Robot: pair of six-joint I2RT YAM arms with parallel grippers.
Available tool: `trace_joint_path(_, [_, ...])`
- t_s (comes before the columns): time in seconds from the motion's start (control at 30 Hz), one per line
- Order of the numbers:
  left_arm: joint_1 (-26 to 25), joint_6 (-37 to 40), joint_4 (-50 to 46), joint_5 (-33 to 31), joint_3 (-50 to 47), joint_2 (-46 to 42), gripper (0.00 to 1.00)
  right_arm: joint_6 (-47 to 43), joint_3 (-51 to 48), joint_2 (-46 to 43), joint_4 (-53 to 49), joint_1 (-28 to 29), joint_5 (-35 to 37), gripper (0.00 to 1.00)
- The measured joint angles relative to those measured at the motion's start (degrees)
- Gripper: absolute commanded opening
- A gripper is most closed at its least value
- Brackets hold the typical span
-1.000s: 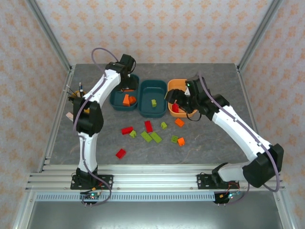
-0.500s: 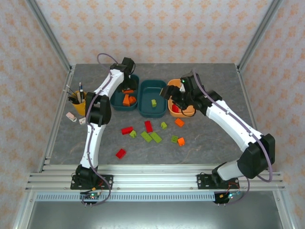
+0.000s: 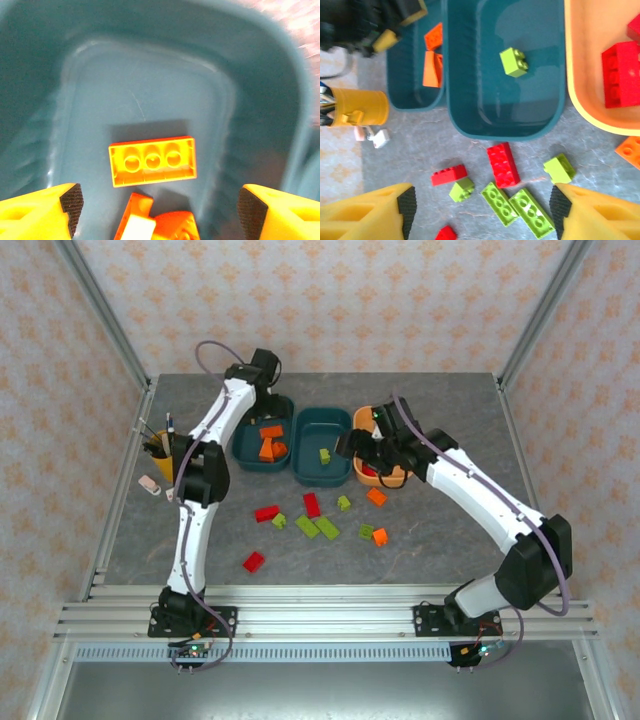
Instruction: Sort the legos into containers by color
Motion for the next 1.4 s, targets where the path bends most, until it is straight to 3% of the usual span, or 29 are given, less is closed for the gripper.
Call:
trace_joint_path(0.23, [-1.2, -3.0, 3.7, -0.4, -15.4, -23.5, 0.82, -5.0, 3.1, 4.5, -4.7, 10.1, 6.5, 0.63])
trace_joint_path(0.43, [-3.5, -7.7, 8.9, -0.6, -40.1, -49.0, 0.82, -7.5, 6.0, 10.8, -6.9, 18.4, 10.1, 0.62])
trace_joint_path(0.7, [-4.5, -16.5, 4.8, -5.1, -70.2, -82.2, 0.82, -14.5, 15.3, 23.1, -7.3, 31.6, 9.2, 0.75])
trace_joint_path(0.9, [-4.5, -20.7, -5.4, -8.8, -74.1, -102.6, 0.83, -18.0, 23.0, 34.3, -8.9, 39.7, 8.1, 0.83])
trace_joint_path(1.03, [-4.5, -22.2, -11.6, -10.5, -73.7, -108.0, 0.83, -18.7, 27.3, 39.8, -10.8, 41.0, 8.1, 0.85])
trace_joint_path(1.4, [-4.5, -23.3, -18.1, -12.0, -71.6, -110.1, 0.82, -19.0, 34.9, 48.2, -15.5, 41.2, 12.0, 0.8])
